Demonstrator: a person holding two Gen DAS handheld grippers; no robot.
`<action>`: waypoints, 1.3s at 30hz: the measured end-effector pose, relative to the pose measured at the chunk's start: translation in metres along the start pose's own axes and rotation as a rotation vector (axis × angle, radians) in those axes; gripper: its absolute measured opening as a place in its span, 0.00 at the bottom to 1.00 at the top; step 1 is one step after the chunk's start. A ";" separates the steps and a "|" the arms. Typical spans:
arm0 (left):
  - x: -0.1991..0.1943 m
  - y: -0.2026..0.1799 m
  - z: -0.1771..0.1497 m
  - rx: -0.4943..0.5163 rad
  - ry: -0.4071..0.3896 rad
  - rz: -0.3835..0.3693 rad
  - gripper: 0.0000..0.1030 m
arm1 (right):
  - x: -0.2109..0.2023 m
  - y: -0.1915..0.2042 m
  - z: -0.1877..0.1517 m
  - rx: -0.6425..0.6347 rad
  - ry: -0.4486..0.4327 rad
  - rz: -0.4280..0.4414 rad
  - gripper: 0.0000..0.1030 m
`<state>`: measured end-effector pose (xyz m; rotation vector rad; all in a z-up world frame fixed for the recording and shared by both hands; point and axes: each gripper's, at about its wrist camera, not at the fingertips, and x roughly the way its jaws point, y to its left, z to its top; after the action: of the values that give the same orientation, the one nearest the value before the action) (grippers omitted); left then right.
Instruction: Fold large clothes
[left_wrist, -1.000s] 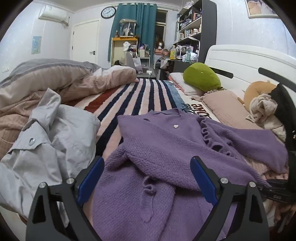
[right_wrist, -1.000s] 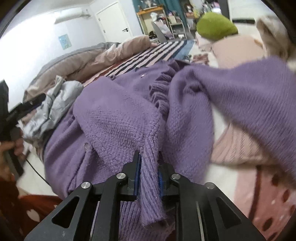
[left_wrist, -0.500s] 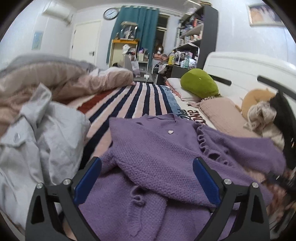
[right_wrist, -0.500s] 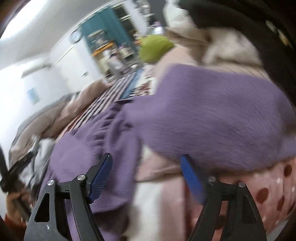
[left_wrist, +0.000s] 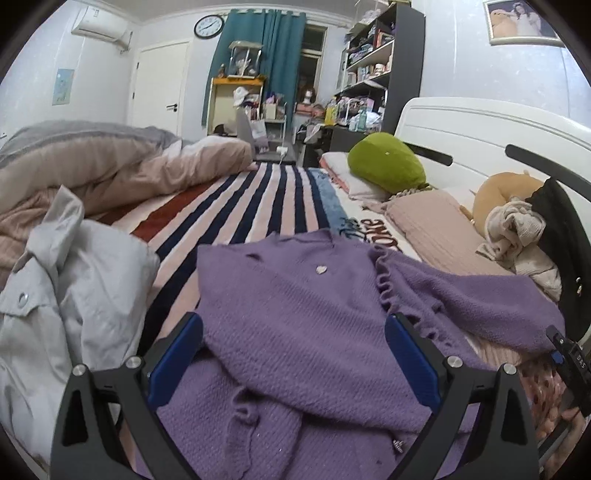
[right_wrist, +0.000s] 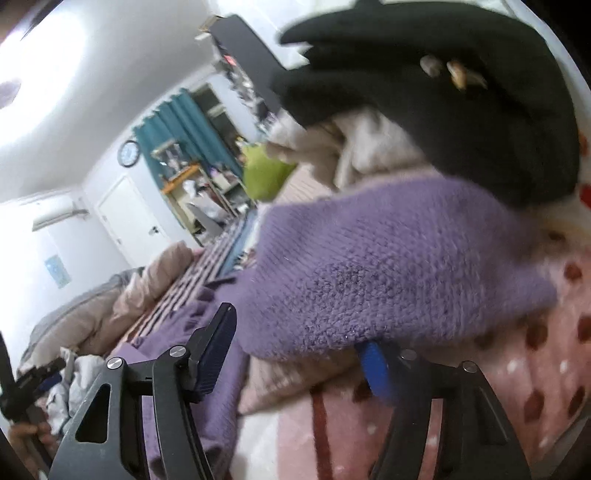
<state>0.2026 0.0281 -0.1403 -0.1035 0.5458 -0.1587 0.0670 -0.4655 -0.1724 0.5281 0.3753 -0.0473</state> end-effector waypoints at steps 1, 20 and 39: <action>0.001 0.002 -0.001 -0.007 -0.006 -0.007 0.95 | 0.004 0.004 0.004 -0.013 0.003 0.009 0.54; -0.024 0.038 -0.021 -0.084 -0.030 0.079 0.95 | 0.024 0.186 0.038 -0.349 -0.025 0.461 0.05; -0.030 0.077 -0.023 -0.138 -0.028 0.165 0.95 | 0.093 0.189 -0.084 -0.330 0.623 0.538 0.62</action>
<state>0.1751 0.1076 -0.1554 -0.1941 0.5347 0.0410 0.1512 -0.2552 -0.1816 0.2910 0.8189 0.7025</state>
